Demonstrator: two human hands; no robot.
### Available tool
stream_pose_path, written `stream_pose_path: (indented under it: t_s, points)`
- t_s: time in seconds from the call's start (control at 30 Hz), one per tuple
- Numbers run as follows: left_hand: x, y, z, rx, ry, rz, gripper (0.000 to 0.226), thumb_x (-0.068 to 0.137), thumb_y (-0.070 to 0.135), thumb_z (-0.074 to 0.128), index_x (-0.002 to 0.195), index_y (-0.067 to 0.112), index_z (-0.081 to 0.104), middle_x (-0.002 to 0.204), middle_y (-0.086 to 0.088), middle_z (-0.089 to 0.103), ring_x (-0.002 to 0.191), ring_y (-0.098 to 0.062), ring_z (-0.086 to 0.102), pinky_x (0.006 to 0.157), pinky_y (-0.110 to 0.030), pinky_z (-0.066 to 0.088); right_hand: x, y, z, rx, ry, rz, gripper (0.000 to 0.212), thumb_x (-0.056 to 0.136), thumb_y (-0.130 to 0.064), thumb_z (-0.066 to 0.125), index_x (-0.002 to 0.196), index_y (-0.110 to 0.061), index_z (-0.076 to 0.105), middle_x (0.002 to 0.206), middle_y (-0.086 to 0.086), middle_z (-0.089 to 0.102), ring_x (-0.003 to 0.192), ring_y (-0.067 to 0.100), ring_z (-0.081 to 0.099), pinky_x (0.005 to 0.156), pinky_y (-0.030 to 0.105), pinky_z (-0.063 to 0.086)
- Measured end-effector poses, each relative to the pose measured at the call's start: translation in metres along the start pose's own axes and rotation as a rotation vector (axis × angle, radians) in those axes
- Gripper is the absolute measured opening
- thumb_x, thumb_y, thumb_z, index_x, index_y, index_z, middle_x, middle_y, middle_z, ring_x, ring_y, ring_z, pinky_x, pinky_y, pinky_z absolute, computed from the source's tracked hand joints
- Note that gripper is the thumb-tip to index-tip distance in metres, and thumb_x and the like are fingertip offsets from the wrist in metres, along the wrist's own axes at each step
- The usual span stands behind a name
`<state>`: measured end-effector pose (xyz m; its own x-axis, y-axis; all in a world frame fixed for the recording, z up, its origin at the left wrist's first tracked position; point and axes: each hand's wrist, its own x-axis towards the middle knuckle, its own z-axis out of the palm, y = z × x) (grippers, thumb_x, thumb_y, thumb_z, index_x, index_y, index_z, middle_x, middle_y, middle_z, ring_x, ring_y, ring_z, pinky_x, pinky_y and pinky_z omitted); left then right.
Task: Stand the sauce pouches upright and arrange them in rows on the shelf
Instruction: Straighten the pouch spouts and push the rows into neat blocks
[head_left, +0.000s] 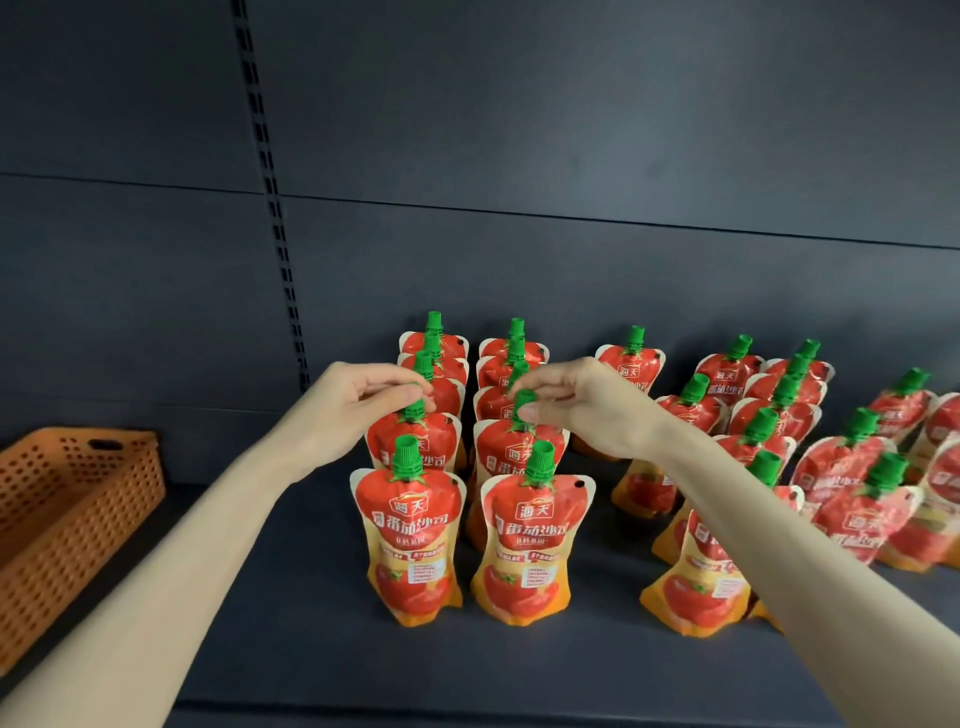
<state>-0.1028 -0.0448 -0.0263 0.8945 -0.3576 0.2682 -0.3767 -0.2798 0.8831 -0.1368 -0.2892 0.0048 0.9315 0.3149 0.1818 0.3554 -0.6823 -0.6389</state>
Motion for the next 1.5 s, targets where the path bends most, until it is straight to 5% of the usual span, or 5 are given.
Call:
stream_pose_path:
  t_s: [0.4, 0.67, 0.87, 1.27, 1.5]
  points:
    - [-0.003, -0.006, -0.002, -0.04, -0.006, 0.014, 0.02, 0.09, 0.024, 0.053, 0.106, 0.026, 0.066, 0.103, 0.008, 0.07, 0.102, -0.002, 0.063, 0.084, -0.019, 0.052, -0.003, -0.002, 0.004, -0.003, 0.036, 0.056, 0.029, 0.089, -0.016, 0.061, 0.118, -0.013, 0.061, 0.106, -0.006, 0.061, 0.108, 0.011, 0.059, 0.095, 0.028, 0.049]
    - [-0.048, 0.004, -0.002, -0.049, 0.223, 0.203, 0.022, 0.083, 0.038, 0.064, 0.104, 0.033, 0.06, 0.109, 0.011, 0.063, 0.104, 0.005, 0.057, 0.082, -0.006, 0.044, -0.055, -0.01, 0.022, 0.244, 0.435, 0.034, 0.03, 0.083, -0.035, 0.062, 0.11, -0.023, 0.06, 0.106, -0.012, 0.065, 0.1, -0.001, 0.06, 0.081, 0.008, 0.047]
    - [-0.095, -0.031, 0.04, -0.325, 0.143, -0.035, 0.06, 0.065, 0.022, 0.082, 0.115, 0.032, 0.051, 0.111, 0.015, 0.065, 0.106, -0.004, 0.061, 0.084, -0.026, 0.053, -0.101, 0.013, 0.082, 0.557, 0.416, 0.154, 0.06, 0.065, -0.035, 0.077, 0.118, -0.021, 0.05, 0.111, -0.006, 0.066, 0.103, 0.006, 0.064, 0.086, 0.026, 0.053]
    - [-0.112, -0.077, 0.058, -0.322, 0.2, -0.125, 0.037, 0.077, 0.005, 0.071, 0.105, 0.024, 0.057, 0.105, 0.007, 0.068, 0.097, -0.002, 0.065, 0.071, -0.014, 0.052, -0.1, 0.047, 0.151, 0.521, 0.361, 0.282, 0.04, 0.081, -0.022, 0.07, 0.117, -0.023, 0.051, 0.117, -0.005, 0.063, 0.106, 0.008, 0.061, 0.089, 0.024, 0.052]
    - [-0.115, -0.094, 0.067, -0.172, 0.16, -0.208, 0.053, 0.076, 0.016, 0.075, 0.122, 0.022, 0.05, 0.114, 0.006, 0.064, 0.105, -0.013, 0.061, 0.09, -0.032, 0.052, -0.104, 0.049, 0.159, 0.42, 0.368, 0.333, 0.053, 0.08, -0.024, 0.072, 0.126, -0.018, 0.046, 0.117, -0.008, 0.059, 0.107, 0.007, 0.057, 0.089, 0.019, 0.048]
